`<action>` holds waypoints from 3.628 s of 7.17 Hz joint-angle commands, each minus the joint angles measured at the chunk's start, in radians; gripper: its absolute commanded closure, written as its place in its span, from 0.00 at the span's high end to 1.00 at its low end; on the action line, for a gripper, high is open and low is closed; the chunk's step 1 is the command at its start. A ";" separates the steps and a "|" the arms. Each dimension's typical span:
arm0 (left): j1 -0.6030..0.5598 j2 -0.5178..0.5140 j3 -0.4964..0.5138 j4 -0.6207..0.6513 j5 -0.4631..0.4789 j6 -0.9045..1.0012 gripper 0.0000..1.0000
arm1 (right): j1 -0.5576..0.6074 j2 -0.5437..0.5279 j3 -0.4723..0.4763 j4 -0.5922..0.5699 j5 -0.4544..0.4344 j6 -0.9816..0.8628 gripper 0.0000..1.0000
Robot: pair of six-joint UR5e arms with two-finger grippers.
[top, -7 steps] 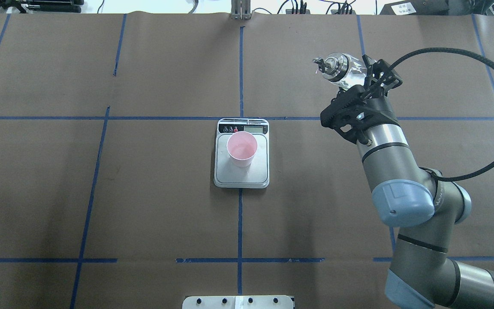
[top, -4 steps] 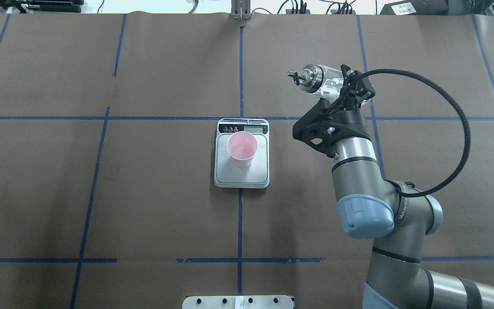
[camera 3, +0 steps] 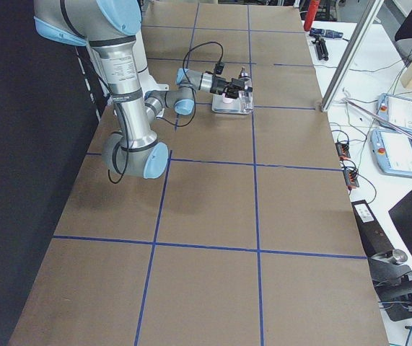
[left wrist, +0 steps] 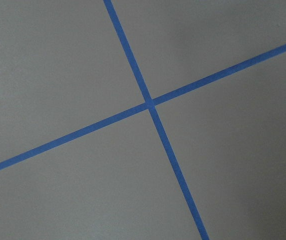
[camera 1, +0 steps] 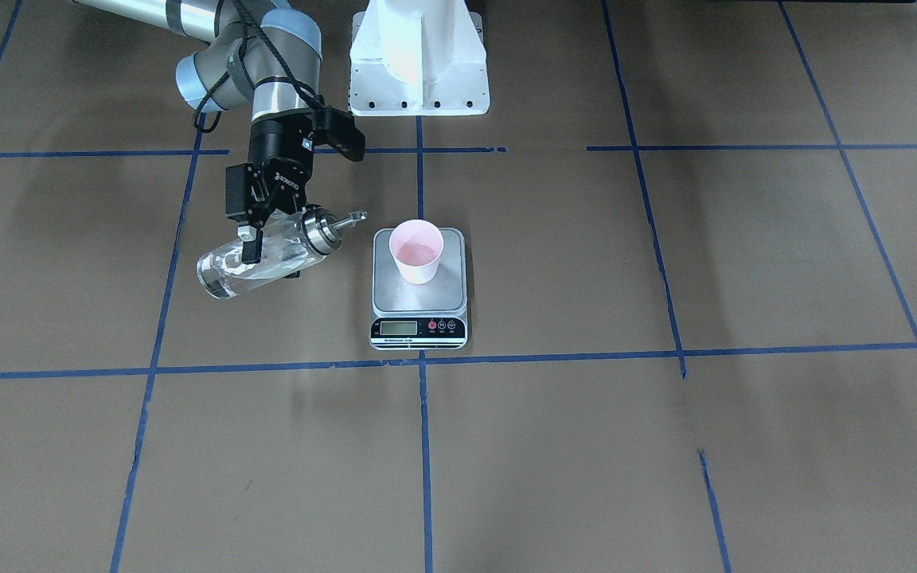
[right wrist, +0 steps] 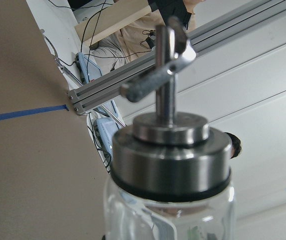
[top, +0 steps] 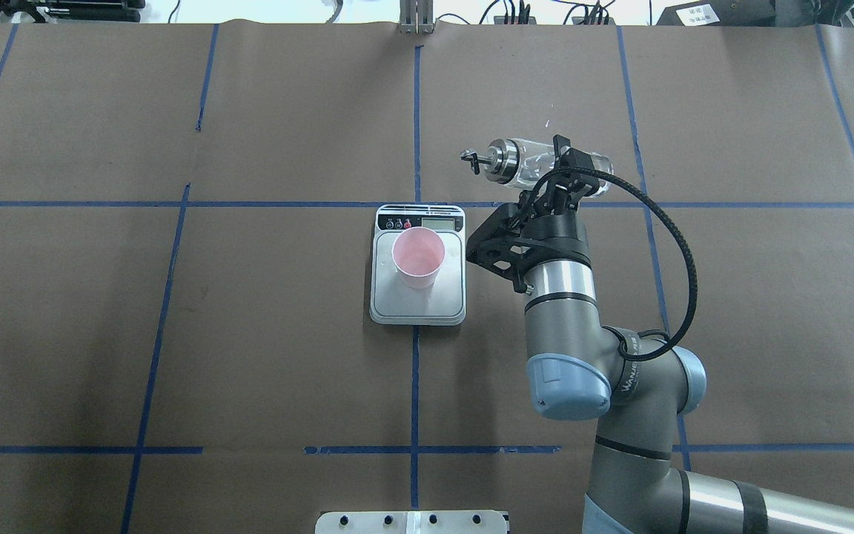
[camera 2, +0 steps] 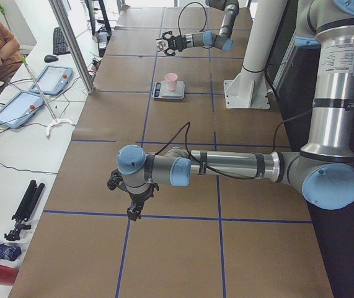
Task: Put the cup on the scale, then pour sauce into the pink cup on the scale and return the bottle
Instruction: 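Carry the tilted bottle with the right gripper toward the pink cup, then tip the bottle spout down over the pink cup with the right gripper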
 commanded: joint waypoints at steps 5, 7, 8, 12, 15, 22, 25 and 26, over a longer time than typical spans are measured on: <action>0.002 -0.012 0.002 0.003 0.002 -0.001 1.00 | -0.060 0.017 -0.110 0.000 -0.143 0.000 0.00; 0.002 -0.014 0.002 0.003 0.002 -0.001 1.00 | -0.078 0.019 -0.139 -0.001 -0.190 -0.001 0.00; 0.002 -0.015 0.002 0.003 0.003 0.000 1.00 | -0.091 0.019 -0.148 -0.001 -0.220 -0.001 0.00; 0.002 -0.017 0.011 0.002 0.003 0.005 1.00 | -0.118 0.019 -0.211 -0.008 -0.330 -0.006 0.00; 0.002 -0.022 0.018 0.002 0.003 0.005 1.00 | -0.118 0.048 -0.248 -0.008 -0.384 -0.054 0.00; 0.002 -0.031 0.025 0.003 0.005 0.005 1.00 | -0.118 0.057 -0.248 -0.005 -0.432 -0.226 0.00; 0.002 -0.031 0.025 0.005 0.005 0.005 1.00 | -0.118 0.057 -0.246 -0.004 -0.442 -0.277 0.00; 0.002 -0.031 0.025 0.003 0.005 0.005 1.00 | -0.118 0.057 -0.246 -0.004 -0.448 -0.302 0.00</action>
